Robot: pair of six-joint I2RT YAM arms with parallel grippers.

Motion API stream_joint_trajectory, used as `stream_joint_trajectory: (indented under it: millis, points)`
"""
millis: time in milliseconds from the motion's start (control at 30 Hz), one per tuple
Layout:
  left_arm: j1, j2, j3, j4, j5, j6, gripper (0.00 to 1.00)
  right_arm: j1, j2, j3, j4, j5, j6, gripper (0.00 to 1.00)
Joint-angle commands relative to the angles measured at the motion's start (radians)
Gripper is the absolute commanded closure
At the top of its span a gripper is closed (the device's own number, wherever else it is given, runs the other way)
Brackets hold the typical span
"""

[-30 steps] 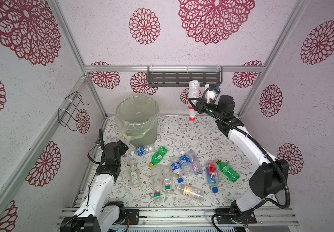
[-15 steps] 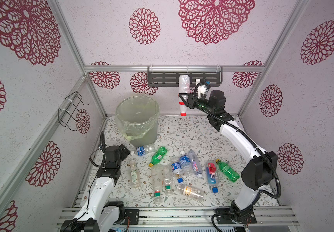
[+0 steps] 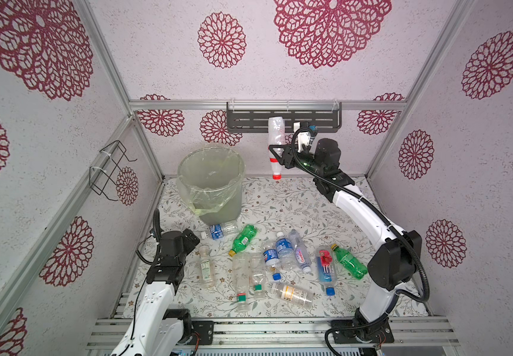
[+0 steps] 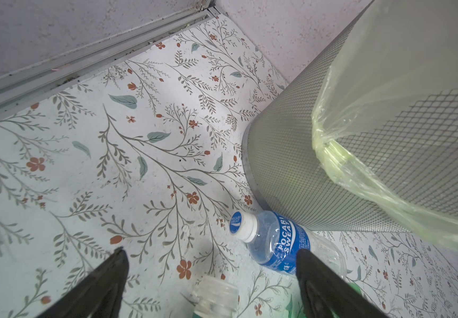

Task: Throw the plastic bottles in the bin
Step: Throw the plastic bottle into the trash bin.

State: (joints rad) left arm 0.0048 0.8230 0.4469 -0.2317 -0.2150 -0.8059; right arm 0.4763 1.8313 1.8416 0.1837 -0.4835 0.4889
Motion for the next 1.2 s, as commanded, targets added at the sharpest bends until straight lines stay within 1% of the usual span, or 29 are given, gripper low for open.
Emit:
stream_joint_trajectory:
  millis: [0, 200, 300, 333, 400, 433, 467, 600, 700, 933, 1033, 1167]
  points:
    - [0.0, -0.041, -0.005, -0.032, -0.011, -0.017, 0.03, 0.064, 0.075, 0.148, 0.029, -0.001, -0.033, 0.57]
    - [-0.001, -0.048, 0.003, -0.053, 0.033, -0.045, 0.03, 0.135, 0.321, 0.422, 0.039, 0.019, -0.084, 0.57]
    - [-0.003, -0.043, -0.031, 0.007, 0.078, -0.073, 0.03, 0.146, 0.438, 0.545, 0.065, 0.035, -0.049, 0.55]
    - [-0.004, -0.04, -0.034, 0.013, 0.084, -0.08, 0.03, 0.148, 0.478, 0.591, 0.082, 0.035, -0.026, 0.5]
    - [-0.005, -0.035, -0.033, 0.011, 0.081, -0.084, 0.03, 0.155, 0.537, 0.667, 0.085, 0.037, -0.003, 0.26]
    - [-0.006, -0.032, -0.032, 0.011, 0.079, -0.084, 0.03, 0.158, 0.557, 0.696, 0.08, 0.042, 0.001, 0.1]
    - [-0.007, -0.034, -0.032, 0.011, 0.079, -0.082, 0.03, 0.161, 0.562, 0.706, 0.077, 0.044, 0.002, 0.02]
    - [-0.01, -0.033, -0.027, 0.015, 0.079, -0.072, 0.03, 0.166, 0.527, 0.695, 0.035, 0.031, -0.026, 0.01]
    - [-0.01, -0.027, -0.021, 0.015, 0.074, -0.067, 0.03, 0.163, 0.458, 0.636, 0.018, 0.018, -0.059, 0.01]
    - [-0.013, 0.003, -0.005, 0.019, 0.08, -0.066, 0.03, 0.154, 0.207, 0.285, 0.153, 0.002, -0.064, 0.01]
    - [-0.018, 0.014, -0.005, 0.022, 0.085, -0.081, 0.03, 0.135, 0.118, 0.161, 0.146, 0.017, -0.048, 0.01]
    - [-0.031, 0.047, 0.013, 0.03, 0.102, -0.076, 0.03, 0.094, -0.004, -0.055, 0.181, 0.041, -0.024, 0.01]
